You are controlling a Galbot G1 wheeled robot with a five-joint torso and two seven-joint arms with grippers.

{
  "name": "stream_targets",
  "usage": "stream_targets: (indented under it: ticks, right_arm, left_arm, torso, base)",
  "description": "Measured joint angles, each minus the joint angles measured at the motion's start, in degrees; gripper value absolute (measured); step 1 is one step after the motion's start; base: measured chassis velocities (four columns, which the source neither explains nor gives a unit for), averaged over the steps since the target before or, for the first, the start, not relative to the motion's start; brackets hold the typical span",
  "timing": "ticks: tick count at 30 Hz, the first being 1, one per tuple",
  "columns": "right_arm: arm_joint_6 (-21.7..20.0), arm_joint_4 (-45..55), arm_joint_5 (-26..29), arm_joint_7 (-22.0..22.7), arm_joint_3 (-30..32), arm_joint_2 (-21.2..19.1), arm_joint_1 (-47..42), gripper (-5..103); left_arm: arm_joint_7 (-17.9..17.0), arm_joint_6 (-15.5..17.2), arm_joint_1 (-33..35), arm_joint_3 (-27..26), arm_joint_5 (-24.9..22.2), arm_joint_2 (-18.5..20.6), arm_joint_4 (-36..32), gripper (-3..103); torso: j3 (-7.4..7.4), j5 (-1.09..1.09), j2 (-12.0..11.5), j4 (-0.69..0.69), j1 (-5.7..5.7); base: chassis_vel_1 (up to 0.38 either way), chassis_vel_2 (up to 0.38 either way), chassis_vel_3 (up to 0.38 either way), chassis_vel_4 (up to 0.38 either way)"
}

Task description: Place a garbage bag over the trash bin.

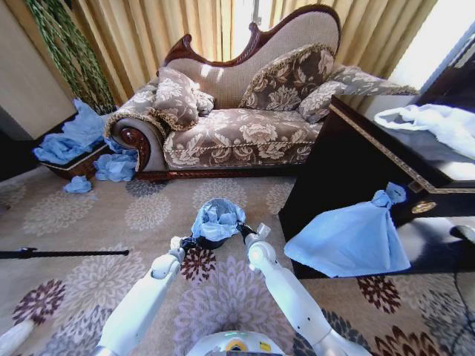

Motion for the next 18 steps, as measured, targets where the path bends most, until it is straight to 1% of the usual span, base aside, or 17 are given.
stream_targets:
  ticks: [2,3,5,6,8,10,11,14,18]
  right_arm:
    - [-0.02,0.03,-2.69,-0.16,-0.53,-1.17,-0.01,0]
    - [-0.02,0.03,-2.69,-0.16,-0.53,-1.17,-0.01,0]
    - [-0.22,0.68,-6.54,-0.49,-1.55,-2.93,-0.18,0]
    - [-0.22,0.68,-6.54,-0.49,-1.55,-2.93,-0.18,0]
    - [-0.39,1.09,-11.56,-0.94,-2.71,-4.55,-0.24,0]
    - [-0.44,1.16,-12.63,-0.99,-3.03,-4.84,-0.22,0]
    - [-0.71,1.45,-14.22,-1.00,-3.91,-5.47,-0.08,0]
    - [-1.23,1.87,-14.78,-0.73,-5.14,-6.13,0.40,0]
    - [-2.68,2.44,-12.88,0.99,-6.22,-6.47,1.67,0]
  left_arm:
    - [0.07,-0.09,-0.04,-0.01,-0.04,0.13,0.06,0]
    - [0.07,-0.09,-0.04,-0.01,-0.04,0.13,0.06,0]
    - [0.13,-0.14,-0.14,0.00,-0.11,0.17,0.15,0]
    - [0.13,-0.14,-0.14,0.00,-0.11,0.17,0.15,0]
    - [0.21,-0.30,-0.18,0.07,-0.13,0.18,0.37,0]
    - [0.23,-0.34,-0.15,0.10,-0.13,0.17,0.38,0]
    - [0.28,-0.39,-0.09,0.13,-0.15,0.16,0.40,0]
    - [0.36,-0.52,-0.03,0.14,-0.16,0.18,0.43,0]
    - [0.47,-0.72,0.07,0.01,-0.27,0.47,0.49,0]
  torso:
    - [0.00,0.00,0.00,0.00,0.00]
    - [0.00,0.00,0.00,0.00,0.00]
    - [0.00,0.00,0.00,-0.01,0.00]
    - [0.00,0.00,0.00,-0.01,0.00]
    - [0.00,0.00,0.00,-0.02,0.00]
    - [0.00,0.00,0.00,-0.02,0.00]
    - [0.00,0.00,0.00,-0.02,0.00]
    - [0.00,0.00,0.00,-0.01,0.00]
    - [0.00,0.00,0.00,0.00,0.00]
  base:
    - [0.000,0.000,0.000,0.000]
    - [0.000,0.000,0.000,0.000]
    - [0.000,0.000,0.000,0.000]
    - [0.000,0.000,0.000,0.000]
    - [0.000,0.000,0.000,0.000]
    - [0.000,0.000,0.000,0.000]
    - [0.000,0.000,0.000,0.000]
    - [0.000,0.000,0.000,0.000]
    - [0.000,0.000,0.000,0.000]
